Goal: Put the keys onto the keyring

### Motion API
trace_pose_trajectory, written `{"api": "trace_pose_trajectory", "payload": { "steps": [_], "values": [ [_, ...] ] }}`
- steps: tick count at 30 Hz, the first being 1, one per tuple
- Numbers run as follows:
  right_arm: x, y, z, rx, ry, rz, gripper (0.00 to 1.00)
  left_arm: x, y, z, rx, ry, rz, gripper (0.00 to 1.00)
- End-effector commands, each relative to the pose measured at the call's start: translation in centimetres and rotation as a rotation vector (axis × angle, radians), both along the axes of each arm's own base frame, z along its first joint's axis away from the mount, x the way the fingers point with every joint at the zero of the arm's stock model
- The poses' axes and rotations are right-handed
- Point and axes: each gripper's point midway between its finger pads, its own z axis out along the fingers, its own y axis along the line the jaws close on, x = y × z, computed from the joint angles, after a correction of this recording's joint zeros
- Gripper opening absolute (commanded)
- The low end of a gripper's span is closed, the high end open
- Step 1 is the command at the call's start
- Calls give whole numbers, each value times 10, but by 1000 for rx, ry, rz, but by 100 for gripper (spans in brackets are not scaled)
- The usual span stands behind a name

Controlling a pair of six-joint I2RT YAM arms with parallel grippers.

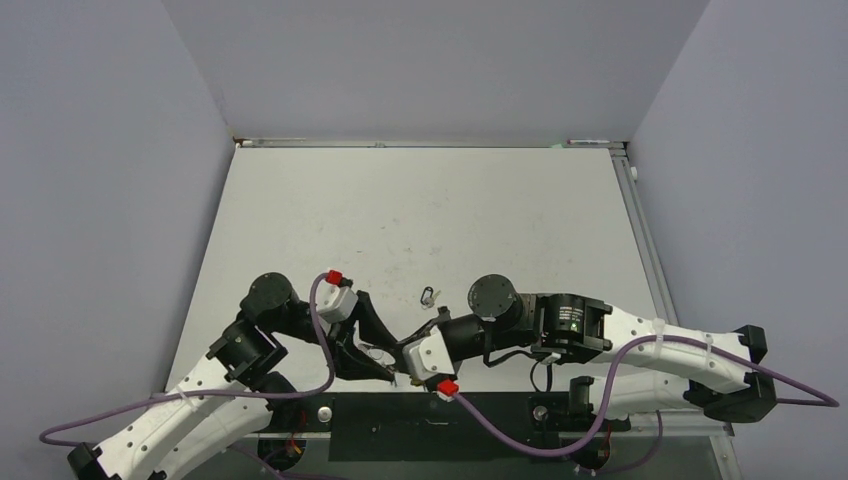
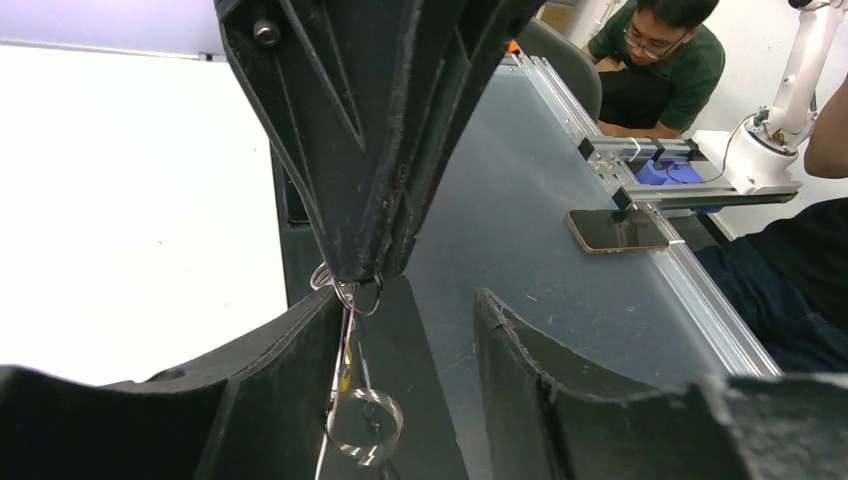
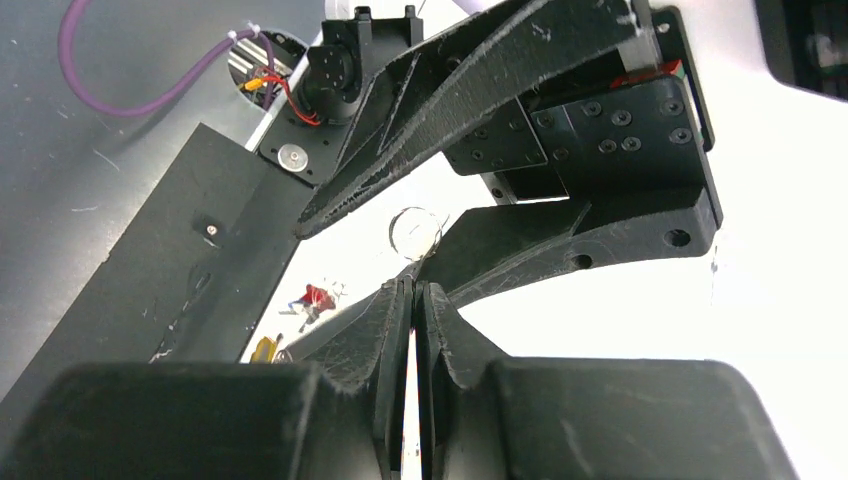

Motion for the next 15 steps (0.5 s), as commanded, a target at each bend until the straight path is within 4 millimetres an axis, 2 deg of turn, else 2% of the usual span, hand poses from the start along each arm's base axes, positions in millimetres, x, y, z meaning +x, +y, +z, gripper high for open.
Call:
{"api": "trace_pose_trajectory", "payload": {
  "steps": [1,9,15],
  "values": [
    [-6,0,30,138,-6,33,5,-9,5,17,-108,-118,-37,50],
    [-24,-8,46,260,27,110,5,-8,6,17,-143,-145,-20,63],
    [-33,-10,57,374,60,145,5,-5,4,17,-166,-146,-7,65]
  ]
}}
